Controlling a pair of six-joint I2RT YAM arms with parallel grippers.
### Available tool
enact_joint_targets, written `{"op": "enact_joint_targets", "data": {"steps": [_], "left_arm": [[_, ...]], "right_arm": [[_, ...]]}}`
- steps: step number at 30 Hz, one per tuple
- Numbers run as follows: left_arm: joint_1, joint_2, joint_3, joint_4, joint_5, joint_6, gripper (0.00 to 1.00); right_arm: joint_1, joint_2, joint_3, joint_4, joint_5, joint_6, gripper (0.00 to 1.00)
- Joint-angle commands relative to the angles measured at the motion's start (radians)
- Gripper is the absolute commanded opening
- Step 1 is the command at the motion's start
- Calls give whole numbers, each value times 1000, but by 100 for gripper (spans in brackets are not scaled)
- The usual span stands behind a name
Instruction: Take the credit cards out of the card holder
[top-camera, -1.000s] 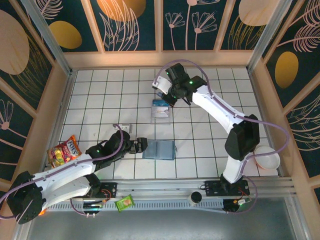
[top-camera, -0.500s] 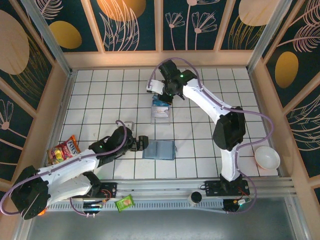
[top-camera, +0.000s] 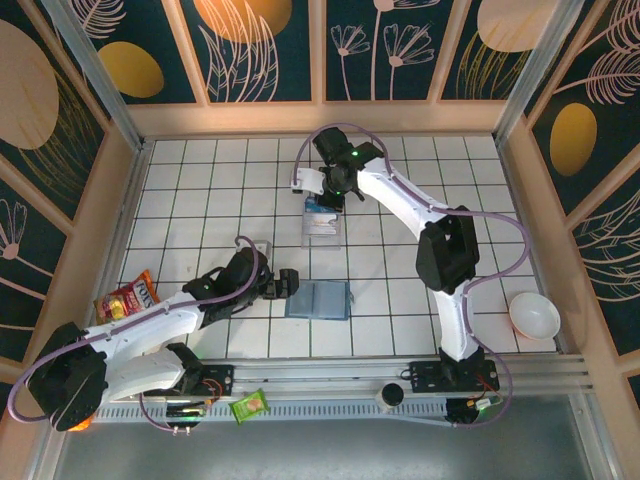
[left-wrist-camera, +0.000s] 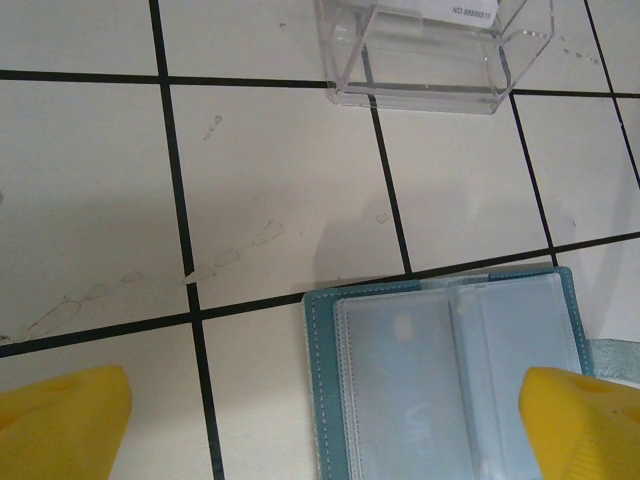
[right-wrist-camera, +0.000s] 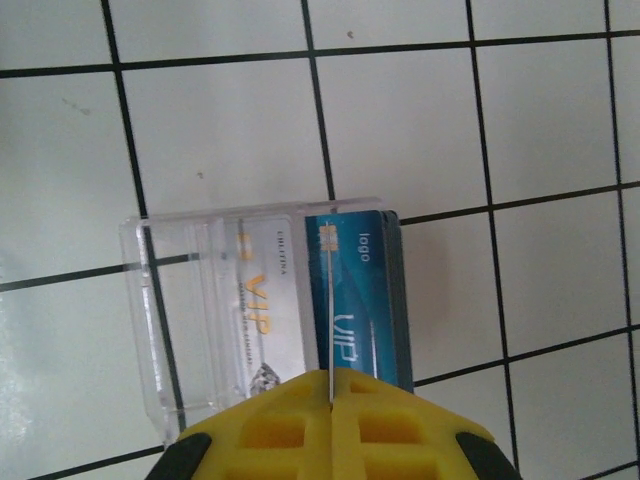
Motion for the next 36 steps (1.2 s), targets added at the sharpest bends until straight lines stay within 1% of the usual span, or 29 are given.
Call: {"op": "enact_joint_targets", "data": {"steps": [1,12,25,29,30,31,32,33,36], "left_arm": [[9,6,22,-20,11,19,99],[13,8,20,-21,18,19,99],[15,0,9,-12,21,12,99],[14,-2,6,-11,22,12,99],[15,-3,6,-11,23,11,99],[14,-3,5,-10,22,12,99],[14,-4,3,-9,24,11,99],[14,-6,1,-7,26,10,99],[15,-12,-7,-4,30,5,99]], "right_arm": [[-8,8,-23,43,39,-43,0],[-3,6,-112,153,113,-53,0],[17,12,-131,141,70,-65,0],[29,9,-152,170,76,-63,0],[32,9,-161,184,88,-59,4],[32,10,-167,202,99,-52,17],[35,7,-173,229,112,-41,27],[35,7,-176,251,118,-32,30],[31,-4,-153,296,109,11,36]]}}
